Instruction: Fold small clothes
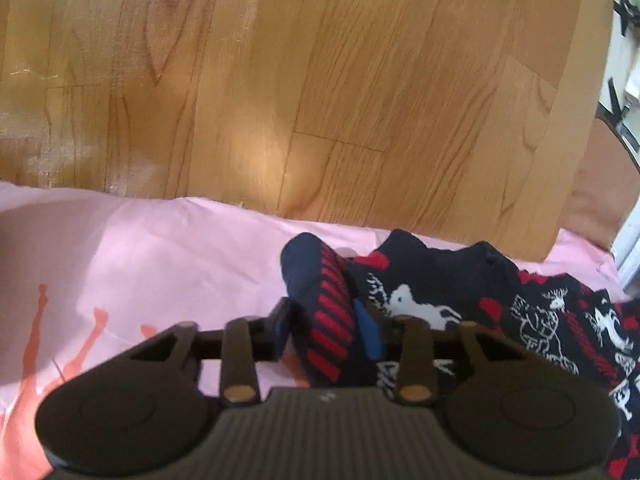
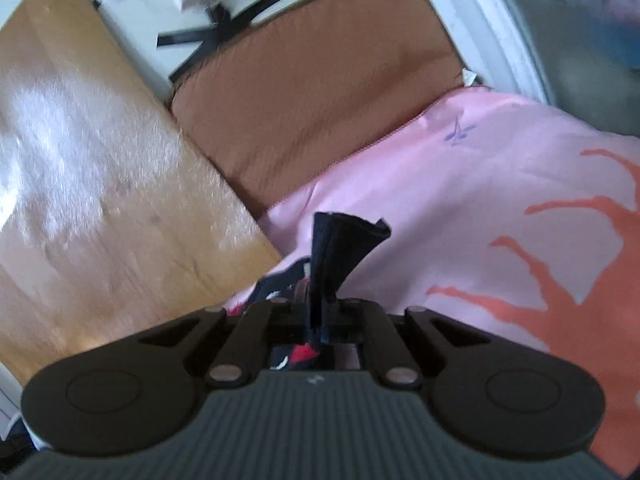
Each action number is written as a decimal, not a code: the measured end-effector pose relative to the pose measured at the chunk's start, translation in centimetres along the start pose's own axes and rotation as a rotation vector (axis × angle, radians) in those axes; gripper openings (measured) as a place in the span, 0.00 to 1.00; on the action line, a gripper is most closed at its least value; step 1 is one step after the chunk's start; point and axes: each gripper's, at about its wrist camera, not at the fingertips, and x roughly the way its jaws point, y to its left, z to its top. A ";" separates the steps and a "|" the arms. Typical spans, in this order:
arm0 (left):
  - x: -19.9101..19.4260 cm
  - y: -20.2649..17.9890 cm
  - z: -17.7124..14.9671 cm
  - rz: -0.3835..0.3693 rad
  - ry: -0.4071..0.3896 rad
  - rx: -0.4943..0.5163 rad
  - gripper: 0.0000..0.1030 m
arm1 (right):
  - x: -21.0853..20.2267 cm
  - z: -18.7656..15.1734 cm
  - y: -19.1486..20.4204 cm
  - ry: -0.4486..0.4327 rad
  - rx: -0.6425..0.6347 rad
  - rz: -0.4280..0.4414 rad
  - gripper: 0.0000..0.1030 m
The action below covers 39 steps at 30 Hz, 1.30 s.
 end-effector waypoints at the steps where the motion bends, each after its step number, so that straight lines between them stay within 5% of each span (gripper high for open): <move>1: -0.1 0.1 -0.1 -0.002 -0.008 0.001 0.21 | -0.3 0.2 0.6 -0.016 -0.021 0.013 0.08; 8: -0.8 1.8 -1.4 0.004 -0.060 -0.071 0.17 | -0.9 -0.6 12.6 -0.024 -0.465 0.234 0.11; 10: -0.6 2.3 -1.5 -0.006 -0.048 -0.094 0.19 | 0.4 -3.1 16.6 0.130 -0.624 0.348 0.21; 11: -0.6 2.5 -1.4 -0.004 -0.044 -0.102 0.22 | 1.4 -4.7 18.0 0.256 -0.683 0.420 0.42; 13: -0.6 2.8 -1.4 0.007 -0.035 -0.119 0.33 | 2.0 -7.0 18.8 0.372 -0.723 0.488 0.49; 15: -0.7 3.4 -1.3 -0.004 -0.030 -0.153 0.39 | 1.6 -6.1 17.1 0.338 -0.632 0.467 0.51; 19: -0.7 4.2 -1.2 -0.047 -0.021 -0.204 0.46 | 1.4 -0.9 10.5 0.268 -0.239 0.385 0.51; 22: -1.0 3.6 -1.3 -0.068 -0.040 -0.168 0.41 | 1.5 -0.4 9.3 0.269 -0.250 0.311 0.40; 24: -1.0 2.6 -1.4 -0.057 -0.044 -0.098 0.16 | 1.8 -1.7 9.5 0.325 -0.274 0.333 0.35; 26: -0.6 2.1 -1.4 -0.036 -0.031 -0.070 0.16 | 3.2 -3.7 10.2 0.409 -0.359 0.294 0.35; 28: -0.3 2.6 -1.3 -0.043 -0.022 -0.105 0.16 | 3.5 -5.4 10.6 0.365 -0.479 0.249 0.32; 31: -0.4 2.7 -1.3 -0.025 -0.010 -0.123 0.26 | 3.2 -5.2 10.9 0.364 -0.483 0.179 0.34; 32: -0.7 2.7 -1.4 -0.019 -0.004 -0.121 0.31 | 2.8 -5.1 10.7 0.374 -0.463 0.147 0.45; 33: -1.4 2.7 -1.6 -0.016 0.001 -0.105 0.32 | 1.8 -4.6 9.8 0.376 -0.420 0.152 0.45; 35: -4.1 2.9 -2.5 -0.035 0.002 -0.088 0.35 | -0.7 -3.6 8.3 0.361 -0.329 0.200 0.45; 39: -12.7 3.5 -5.8 -0.190 0.027 -0.060 0.41 | -8.9 -3.0 4.8 0.318 -0.285 0.220 0.46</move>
